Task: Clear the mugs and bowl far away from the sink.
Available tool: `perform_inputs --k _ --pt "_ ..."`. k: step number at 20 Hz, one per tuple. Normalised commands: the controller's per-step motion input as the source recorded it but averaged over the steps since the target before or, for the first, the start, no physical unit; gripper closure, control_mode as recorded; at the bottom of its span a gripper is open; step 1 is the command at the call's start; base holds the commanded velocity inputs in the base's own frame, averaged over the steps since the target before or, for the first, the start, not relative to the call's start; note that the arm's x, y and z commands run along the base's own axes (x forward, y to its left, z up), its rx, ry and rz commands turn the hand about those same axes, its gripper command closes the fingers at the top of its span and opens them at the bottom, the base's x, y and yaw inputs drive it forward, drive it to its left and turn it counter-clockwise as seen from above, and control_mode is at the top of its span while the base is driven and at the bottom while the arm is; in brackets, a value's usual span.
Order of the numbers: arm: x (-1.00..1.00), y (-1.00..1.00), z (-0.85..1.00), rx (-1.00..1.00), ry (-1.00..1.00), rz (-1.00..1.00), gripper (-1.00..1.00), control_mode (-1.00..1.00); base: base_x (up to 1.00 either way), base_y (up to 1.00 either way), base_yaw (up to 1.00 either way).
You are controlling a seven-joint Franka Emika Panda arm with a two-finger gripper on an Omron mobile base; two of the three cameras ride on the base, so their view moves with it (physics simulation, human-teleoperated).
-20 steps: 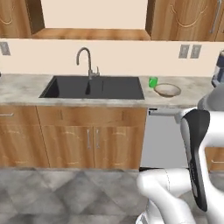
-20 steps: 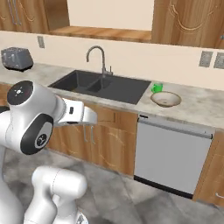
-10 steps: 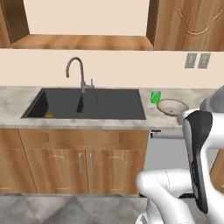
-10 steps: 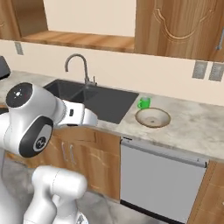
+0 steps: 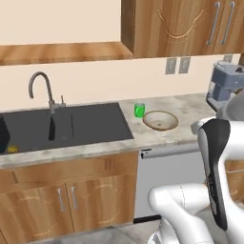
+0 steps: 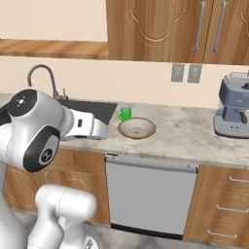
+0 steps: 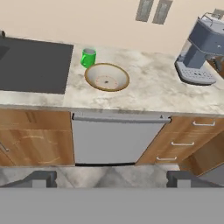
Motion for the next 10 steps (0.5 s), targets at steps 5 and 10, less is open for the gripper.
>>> perform_inputs --k 5,10 --pt "0.0 0.0 0.0 0.0 0.0 0.0 -1.0 1.0 0.36 -0.09 -0.3" --pt "0.0 0.0 0.0 0.0 0.0 0.0 -1.0 1.0 0.51 -0.06 -0.37"
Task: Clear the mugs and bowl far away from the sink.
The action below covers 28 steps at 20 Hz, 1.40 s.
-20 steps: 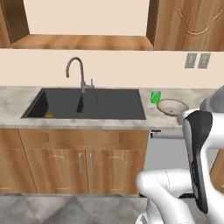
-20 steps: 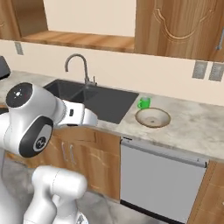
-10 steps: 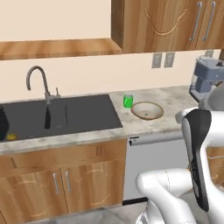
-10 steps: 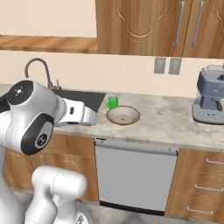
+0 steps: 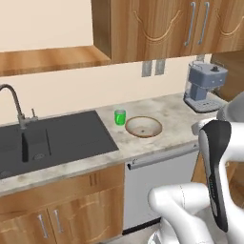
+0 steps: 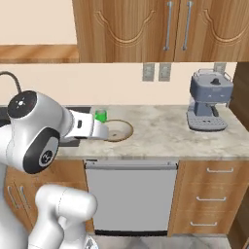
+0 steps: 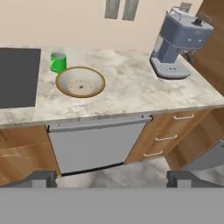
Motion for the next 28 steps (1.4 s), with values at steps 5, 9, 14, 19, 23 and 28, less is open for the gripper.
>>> perform_inputs --k 5,9,14,19,23,28 --pt "0.0 0.0 0.0 0.0 0.0 0.0 -1.0 1.0 0.62 0.0 -0.25" --pt "0.0 0.0 0.0 0.0 0.0 0.0 -1.0 1.0 0.77 0.04 0.0" --pt "0.0 0.0 0.0 0.0 0.0 0.0 -1.0 1.0 0.38 0.0 0.0" --pt "0.0 0.0 0.0 0.0 0.0 0.0 -1.0 1.0 0.09 -0.02 0.08" --pt "0.0 0.0 0.0 0.0 0.0 0.0 -1.0 1.0 0.05 -0.05 0.09" --pt "0.0 -0.23 -0.4 0.57 0.06 0.07 -1.0 -1.0 0.0 0.0 0.0"
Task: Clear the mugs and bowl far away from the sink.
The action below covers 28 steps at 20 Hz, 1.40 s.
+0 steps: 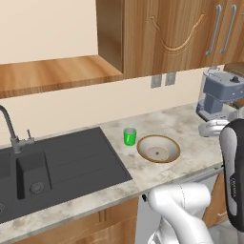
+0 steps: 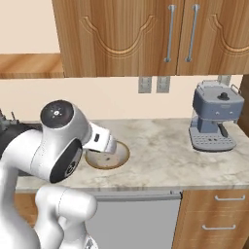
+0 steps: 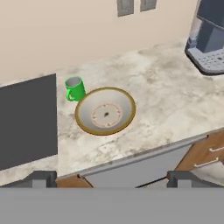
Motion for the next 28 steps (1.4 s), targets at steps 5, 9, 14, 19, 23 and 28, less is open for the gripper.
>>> perform_inputs --k 5,9,14,19,23,28 --pt "0.1 -0.19 -0.21 0.4 0.06 0.0 -1.0 -1.0 0.0 0.0 0.0" --pt "0.36 -0.06 -0.23 0.23 0.13 -0.04 -1.0 -1.0 0.0 0.0 0.0" --pt "0.32 -0.07 -0.44 0.19 0.16 -0.04 -1.0 -1.0 0.0 0.0 0.0" --pt "0.37 -0.03 -0.56 0.07 0.07 -0.03 -1.0 -1.0 0.0 0.0 0.0" --pt "0.4 -0.02 -0.57 0.02 0.0 -0.05 -1.0 -1.0 0.0 0.0 0.0" --pt "0.46 -0.01 -0.56 0.09 0.04 -0.05 -1.0 -1.0 0.0 0.0 0.0"
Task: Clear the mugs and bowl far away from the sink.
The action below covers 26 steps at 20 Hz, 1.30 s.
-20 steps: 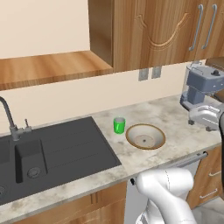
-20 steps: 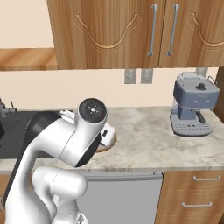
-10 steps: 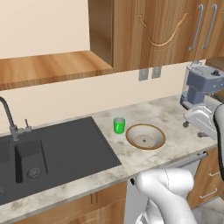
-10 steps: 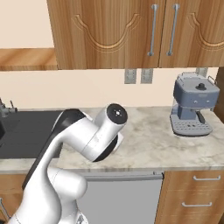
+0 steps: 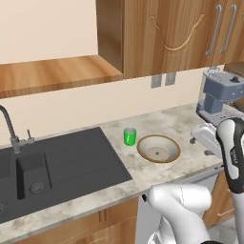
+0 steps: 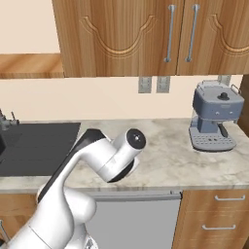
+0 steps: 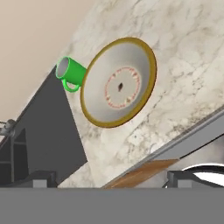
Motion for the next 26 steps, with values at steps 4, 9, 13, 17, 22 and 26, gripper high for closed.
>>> perform_inputs --k 4,9,13,17,22,26 --pt "0.54 -0.09 -0.46 0.07 0.08 -0.03 -1.0 -1.0 0.0 0.0 0.0" --pt "0.59 -0.17 -0.3 0.05 0.09 -0.01 -1.0 -1.0 0.0 0.0 0.0" --pt "0.56 -0.24 -0.17 0.08 0.13 0.0 -1.0 -1.0 0.0 0.0 0.0" --pt "0.45 -0.23 -0.2 0.02 0.02 0.0 -1.0 -1.0 0.0 0.0 0.0" --pt "0.19 -0.12 -0.2 0.0 -0.07 0.0 -1.0 -1.0 0.0 0.0 0.0" --pt "0.19 -0.02 -0.24 0.0 -0.09 0.0 -1.0 -1.0 0.0 0.0 0.0"
